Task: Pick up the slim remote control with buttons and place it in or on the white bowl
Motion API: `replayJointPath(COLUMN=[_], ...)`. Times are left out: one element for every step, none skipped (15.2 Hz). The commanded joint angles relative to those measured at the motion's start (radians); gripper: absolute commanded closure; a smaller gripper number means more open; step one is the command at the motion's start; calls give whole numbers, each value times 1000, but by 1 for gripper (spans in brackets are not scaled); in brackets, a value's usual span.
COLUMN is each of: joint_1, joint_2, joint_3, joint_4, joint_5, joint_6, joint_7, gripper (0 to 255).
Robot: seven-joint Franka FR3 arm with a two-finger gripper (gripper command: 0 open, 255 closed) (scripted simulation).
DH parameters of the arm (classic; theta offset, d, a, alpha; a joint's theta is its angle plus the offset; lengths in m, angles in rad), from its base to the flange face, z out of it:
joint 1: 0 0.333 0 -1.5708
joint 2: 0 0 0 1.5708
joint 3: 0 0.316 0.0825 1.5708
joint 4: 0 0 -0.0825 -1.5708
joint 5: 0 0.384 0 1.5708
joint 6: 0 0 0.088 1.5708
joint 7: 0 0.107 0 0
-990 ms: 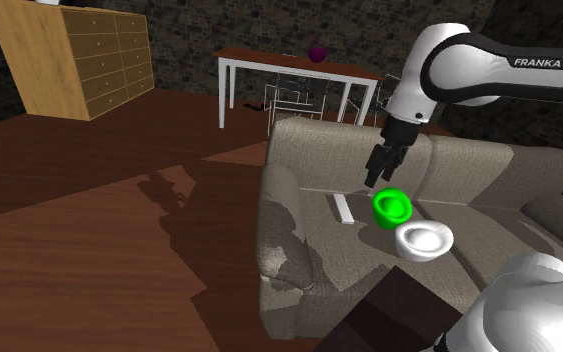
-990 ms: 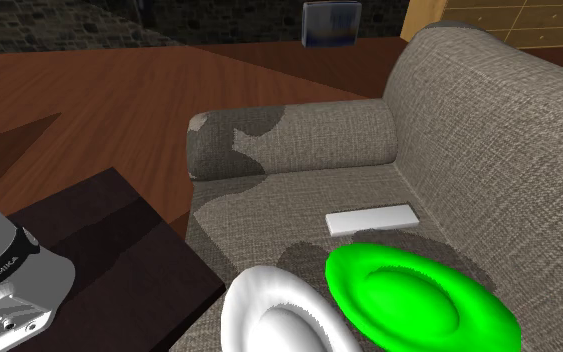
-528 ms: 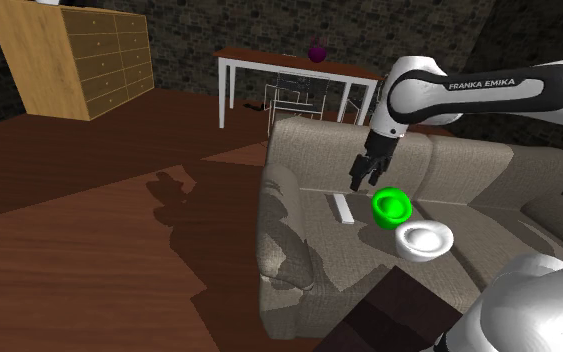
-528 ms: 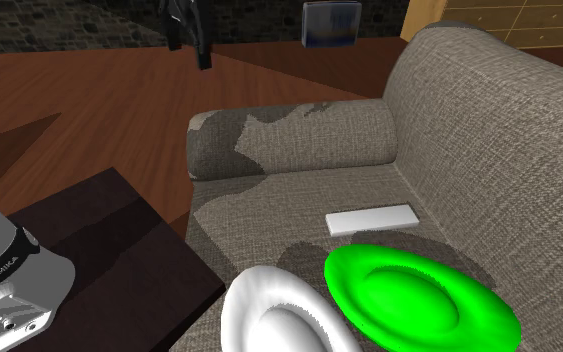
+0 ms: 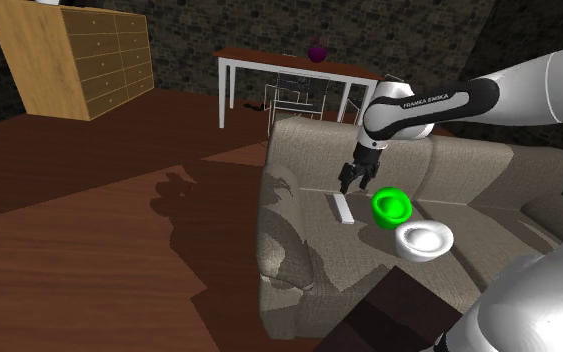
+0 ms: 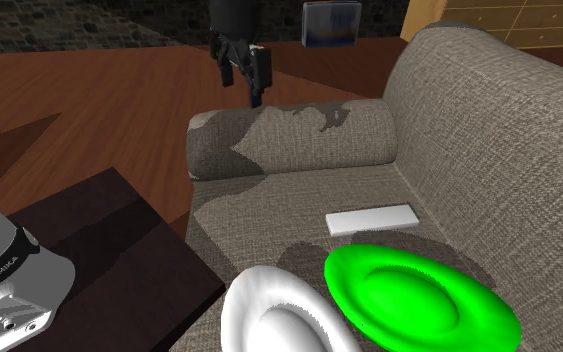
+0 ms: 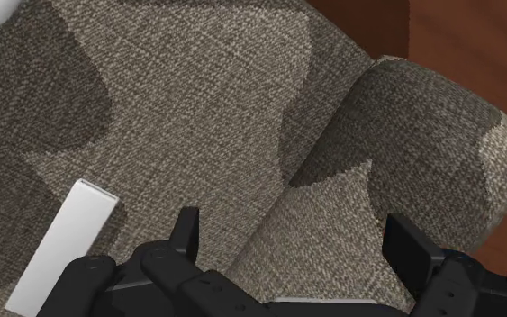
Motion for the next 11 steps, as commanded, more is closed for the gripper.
replayJointPath(joint_1=[-7, -12, -16, -21, -26, -31, -36, -42, -48, -54, -61], joint_2=[70, 105, 140, 175, 210, 246, 281, 316, 352, 387, 423], joint_3=[-11, -18, -25, -31, -38, -44, -49, -55, -59, -63, -67], joint_4=[21, 36, 51, 67, 84, 103, 122, 143, 164, 186, 210], joint_5=[4, 7, 11, 15, 20, 26, 33, 40, 48, 56, 65], joint_6=[51, 72, 92, 111, 129, 146, 162, 177, 191, 204, 216], joint_7=[0, -3, -5, -8, -12, -15, -19, -23, -27, -31, -35], gripper=[0, 0, 0, 0, 0, 0, 0, 0, 0, 0, 0])
